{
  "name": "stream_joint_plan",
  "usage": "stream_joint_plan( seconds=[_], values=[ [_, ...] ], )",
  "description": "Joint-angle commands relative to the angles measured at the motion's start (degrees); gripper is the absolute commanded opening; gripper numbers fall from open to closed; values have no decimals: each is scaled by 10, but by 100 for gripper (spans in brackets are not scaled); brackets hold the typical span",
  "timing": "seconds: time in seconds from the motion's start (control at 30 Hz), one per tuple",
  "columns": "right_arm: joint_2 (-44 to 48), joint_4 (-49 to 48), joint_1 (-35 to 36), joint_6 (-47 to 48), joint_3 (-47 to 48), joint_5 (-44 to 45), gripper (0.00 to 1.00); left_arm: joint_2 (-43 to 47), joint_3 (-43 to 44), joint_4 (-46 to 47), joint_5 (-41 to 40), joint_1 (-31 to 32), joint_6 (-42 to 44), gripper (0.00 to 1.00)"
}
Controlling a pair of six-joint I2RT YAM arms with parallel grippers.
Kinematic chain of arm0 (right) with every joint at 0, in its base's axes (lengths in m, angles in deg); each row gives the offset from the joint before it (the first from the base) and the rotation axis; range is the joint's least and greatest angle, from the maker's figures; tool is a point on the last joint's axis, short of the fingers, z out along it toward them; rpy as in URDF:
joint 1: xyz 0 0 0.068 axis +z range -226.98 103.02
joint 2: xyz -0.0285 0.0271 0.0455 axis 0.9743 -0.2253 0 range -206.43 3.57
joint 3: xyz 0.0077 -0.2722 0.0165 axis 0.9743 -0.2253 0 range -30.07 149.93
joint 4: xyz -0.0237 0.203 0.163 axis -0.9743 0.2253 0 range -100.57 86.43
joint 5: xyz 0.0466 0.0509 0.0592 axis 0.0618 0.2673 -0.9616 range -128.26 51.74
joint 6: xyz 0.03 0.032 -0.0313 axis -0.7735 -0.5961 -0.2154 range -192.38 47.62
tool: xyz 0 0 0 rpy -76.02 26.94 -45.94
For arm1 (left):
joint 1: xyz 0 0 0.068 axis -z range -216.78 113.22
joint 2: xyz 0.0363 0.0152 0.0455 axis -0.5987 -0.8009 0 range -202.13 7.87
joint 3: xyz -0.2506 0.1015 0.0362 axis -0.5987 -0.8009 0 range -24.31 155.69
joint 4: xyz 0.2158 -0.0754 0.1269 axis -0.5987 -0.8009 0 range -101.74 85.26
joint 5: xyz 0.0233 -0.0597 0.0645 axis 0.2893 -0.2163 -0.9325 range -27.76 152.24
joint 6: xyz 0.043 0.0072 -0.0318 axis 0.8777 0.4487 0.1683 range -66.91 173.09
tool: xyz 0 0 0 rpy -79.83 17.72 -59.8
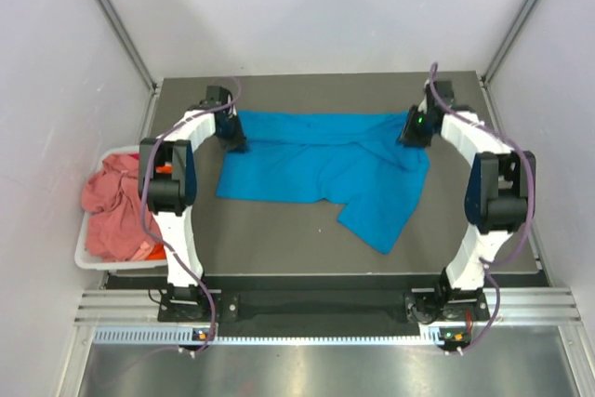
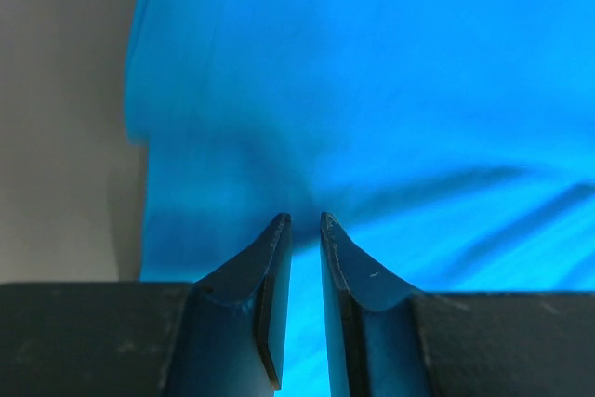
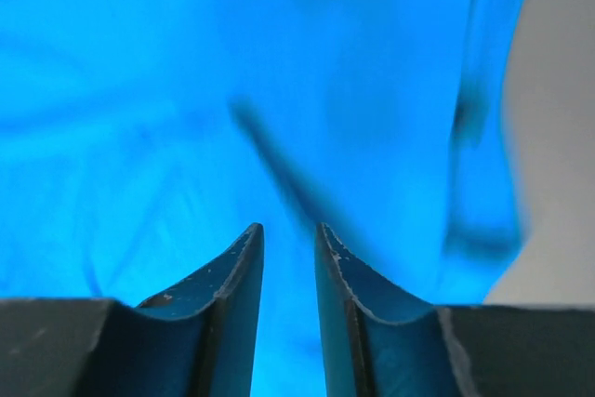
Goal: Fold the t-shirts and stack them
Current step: Fold the tshirt
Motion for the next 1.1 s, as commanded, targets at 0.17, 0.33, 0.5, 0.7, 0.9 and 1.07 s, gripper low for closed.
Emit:
stream_joint_plan(
  seconds=[0.17,0.33,0.5,0.7,0.9,1.07],
  values=[
    [210,78,29,-171,-235,146,36,149,-119,13,1,18,-8,25],
    [253,62,29,-173,-306,145,37,174,-179,44,31,18,-24,25],
    [254,39,30,-167,-343,166,36,170,-210,40,23,21,-29,25],
    [227,8,30,-158,-359,178,34,181,-246,48,-26,27,-34,24],
    [196,18,29,-146,-355,219,13,199,-295,79,-86,29,-62,23],
    [175,25,22,-134,-340,240,0,199,-310,78,-104,29,-71,23]
  ],
)
